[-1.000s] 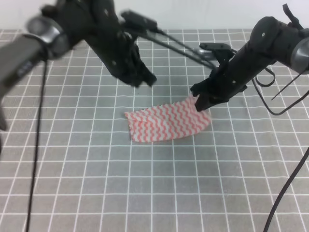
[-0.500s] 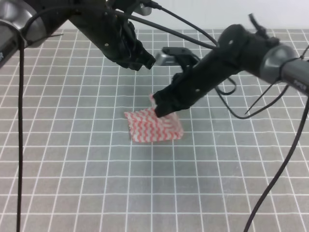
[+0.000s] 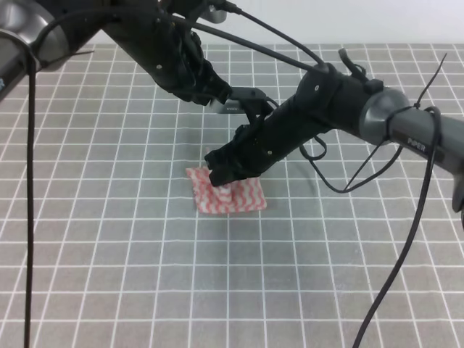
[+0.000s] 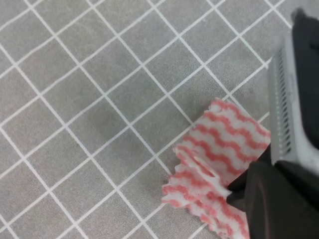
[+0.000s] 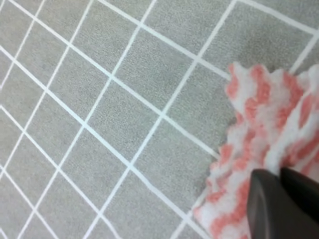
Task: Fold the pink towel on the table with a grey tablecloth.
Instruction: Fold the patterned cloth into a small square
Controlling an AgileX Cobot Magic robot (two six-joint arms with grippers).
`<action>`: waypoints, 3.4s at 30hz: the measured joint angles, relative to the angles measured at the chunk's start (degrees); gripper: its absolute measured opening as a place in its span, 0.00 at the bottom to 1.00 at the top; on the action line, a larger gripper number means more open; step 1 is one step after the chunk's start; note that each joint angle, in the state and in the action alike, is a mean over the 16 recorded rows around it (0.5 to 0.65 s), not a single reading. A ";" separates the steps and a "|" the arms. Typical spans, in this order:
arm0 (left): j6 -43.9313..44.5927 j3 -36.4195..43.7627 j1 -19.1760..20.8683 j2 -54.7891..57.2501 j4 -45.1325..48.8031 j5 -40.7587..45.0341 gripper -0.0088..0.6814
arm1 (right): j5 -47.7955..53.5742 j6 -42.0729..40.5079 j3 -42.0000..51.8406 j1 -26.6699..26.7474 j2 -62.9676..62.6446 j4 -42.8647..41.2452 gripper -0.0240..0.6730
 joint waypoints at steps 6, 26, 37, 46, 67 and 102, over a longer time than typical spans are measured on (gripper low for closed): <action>0.07 0.03 0.01 -0.07 0.07 0.06 0.01 | -0.07 -1.76 -0.01 0.26 1.11 3.10 0.02; 0.47 0.09 0.07 0.00 0.48 1.37 0.01 | 3.01 -15.75 0.00 -0.66 1.75 16.17 0.33; 1.24 0.09 0.06 0.01 0.52 2.19 0.01 | 4.31 -18.26 0.36 -2.88 3.42 13.91 0.07; 3.23 0.13 0.03 -2.54 -0.74 3.38 0.01 | 5.34 -18.55 0.55 -4.92 0.84 13.97 0.01; -3.55 20.22 -0.02 -34.56 0.46 -4.22 0.01 | -7.00 -28.22 15.08 -13.88 -34.03 18.45 0.01; -21.01 80.91 0.00 -100.84 10.77 -17.89 0.01 | -23.76 -60.27 70.94 -13.85 -88.19 54.33 0.01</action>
